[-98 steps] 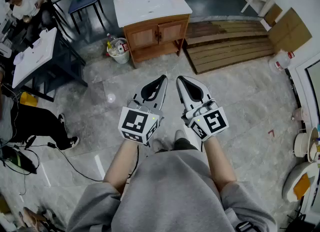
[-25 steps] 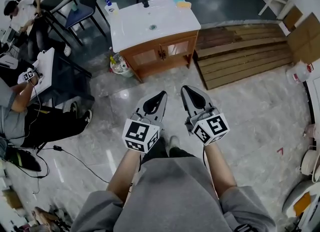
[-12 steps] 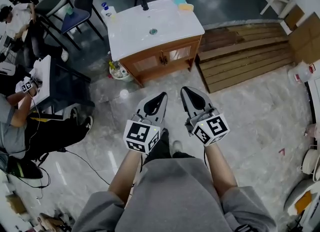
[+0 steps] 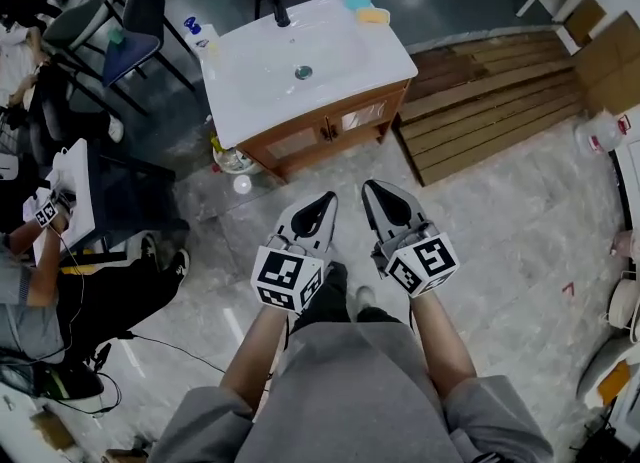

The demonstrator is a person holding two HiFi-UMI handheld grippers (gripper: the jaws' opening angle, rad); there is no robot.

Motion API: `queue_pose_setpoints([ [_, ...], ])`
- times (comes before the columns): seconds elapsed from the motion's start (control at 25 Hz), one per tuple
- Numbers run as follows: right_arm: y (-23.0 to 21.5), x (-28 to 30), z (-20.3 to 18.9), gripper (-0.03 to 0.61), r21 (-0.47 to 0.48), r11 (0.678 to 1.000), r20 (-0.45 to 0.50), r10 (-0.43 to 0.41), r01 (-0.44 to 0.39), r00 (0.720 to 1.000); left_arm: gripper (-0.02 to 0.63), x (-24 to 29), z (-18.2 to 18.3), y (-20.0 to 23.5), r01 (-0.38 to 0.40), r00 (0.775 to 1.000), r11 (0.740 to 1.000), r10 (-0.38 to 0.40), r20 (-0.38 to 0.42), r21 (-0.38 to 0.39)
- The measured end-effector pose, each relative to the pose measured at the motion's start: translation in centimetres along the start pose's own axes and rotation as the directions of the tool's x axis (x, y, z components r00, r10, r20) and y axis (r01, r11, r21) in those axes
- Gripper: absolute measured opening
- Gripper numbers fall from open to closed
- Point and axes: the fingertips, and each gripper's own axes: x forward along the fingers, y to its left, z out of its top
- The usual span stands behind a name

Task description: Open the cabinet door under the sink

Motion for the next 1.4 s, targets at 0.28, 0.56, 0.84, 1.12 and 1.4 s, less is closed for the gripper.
queue_pose_setpoints([
  [0.28, -1.6, 4.2, -1.0, 0.009, 0.021, 0.997, -0.023, -0.068, 0.068, 0.997, 0.008, 2.8, -0.4, 4.0, 0.059, 0.998, 0.998, -0.06, -0.031, -0.036],
  [0.56, -3.5, 6.7, -2.2, 0.009, 0.035, 0.993, -0.049, -0.109, 0.111, 0.993, 0.008, 5.0, -1.6, 6.8, 0.082, 0.994, 0.994, -0.087, -0.066, -0.072],
  [0.84, -6.3, 7.9, -2.8, 0.009, 0.045, 0.991, -0.055, -0.126, 0.129, 0.99, 0.008, 7.5, -2.8, 8.0, 0.078, 0.991, 0.993, -0.086, -0.099, -0.087],
  [1.12, -9.7, 10.2, -3.0, 0.009, 0.065, 0.993, -0.072, -0.095, 0.099, 0.993, 0.008, 11.3, -3.4, 8.9, 0.059, 0.988, 0.995, -0.07, -0.141, -0.08],
  [1.4, -13.3, 12.9, -4.9, 0.009, 0.107, 0.993, -0.105, -0.045, 0.056, 0.994, 0.008, 15.5, -4.9, 10.9, 0.013, 0.983, 0.996, -0.028, -0.18, -0.083],
])
